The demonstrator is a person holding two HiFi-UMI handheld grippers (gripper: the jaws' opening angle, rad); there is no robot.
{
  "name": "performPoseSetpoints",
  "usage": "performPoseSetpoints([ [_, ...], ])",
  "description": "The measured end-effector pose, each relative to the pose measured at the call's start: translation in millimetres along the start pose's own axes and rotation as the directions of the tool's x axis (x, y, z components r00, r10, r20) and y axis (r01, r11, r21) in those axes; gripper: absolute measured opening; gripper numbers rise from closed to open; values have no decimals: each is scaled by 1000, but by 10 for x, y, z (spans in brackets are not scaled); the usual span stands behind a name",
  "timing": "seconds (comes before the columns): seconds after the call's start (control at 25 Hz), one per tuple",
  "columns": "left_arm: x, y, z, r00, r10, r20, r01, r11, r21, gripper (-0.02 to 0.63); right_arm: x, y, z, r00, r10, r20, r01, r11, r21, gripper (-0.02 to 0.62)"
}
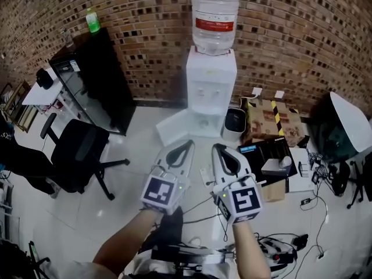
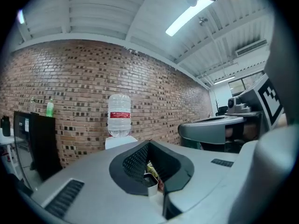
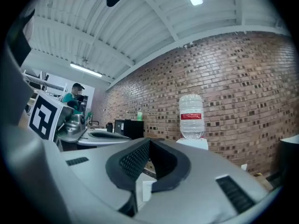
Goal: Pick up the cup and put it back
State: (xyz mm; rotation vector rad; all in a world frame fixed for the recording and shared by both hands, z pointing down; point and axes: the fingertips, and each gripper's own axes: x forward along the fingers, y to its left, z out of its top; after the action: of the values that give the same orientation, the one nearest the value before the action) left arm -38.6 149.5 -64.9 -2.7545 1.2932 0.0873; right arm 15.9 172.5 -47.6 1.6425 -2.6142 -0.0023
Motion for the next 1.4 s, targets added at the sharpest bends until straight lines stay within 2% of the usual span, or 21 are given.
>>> performPoseSetpoints([
  [0.16, 504, 313, -108, 1000, -8, 11, 9, 1000, -23, 5, 499, -255, -23, 999, -32, -5, 32, 999, -2, 0],
  [0.48, 1553, 1053, -153, 996, -75, 46, 77, 996, -43, 5, 1698, -713, 76, 996, -80, -24, 80, 997, -7, 0],
  [0.8, 2307, 1700, -184, 994, -97, 56, 100, 994, -45, 5, 2633, -1139, 154, 993, -117, -22, 117, 993, 8, 0],
  [1.0, 2638, 1875, -292, 996, -83, 41, 84, 996, -35, 5, 2965, -1427, 114, 993, -114, -11, 114, 993, 25, 0],
  [1.16, 2867, 1858, -369, 997, -58, 46, 59, 998, -25, 5, 3117, -1640, 36, 997, -79, -5, 79, 996, 31, 0],
  [1.2, 2914, 1852, -391, 998, -49, 49, 50, 998, -23, 5, 3150, -1683, 9, 998, -69, -5, 69, 997, 31, 4],
  [1.24, 2958, 1849, -424, 998, -40, 50, 41, 999, -21, 5, 3183, -1723, -29, 998, -60, -7, 60, 998, 33, 49],
  [1.4, 3114, 1828, -723, 999, -18, 30, 18, 1000, -16, 5, 3287, -1902, -311, 998, -56, -15, 57, 997, 54, 51],
])
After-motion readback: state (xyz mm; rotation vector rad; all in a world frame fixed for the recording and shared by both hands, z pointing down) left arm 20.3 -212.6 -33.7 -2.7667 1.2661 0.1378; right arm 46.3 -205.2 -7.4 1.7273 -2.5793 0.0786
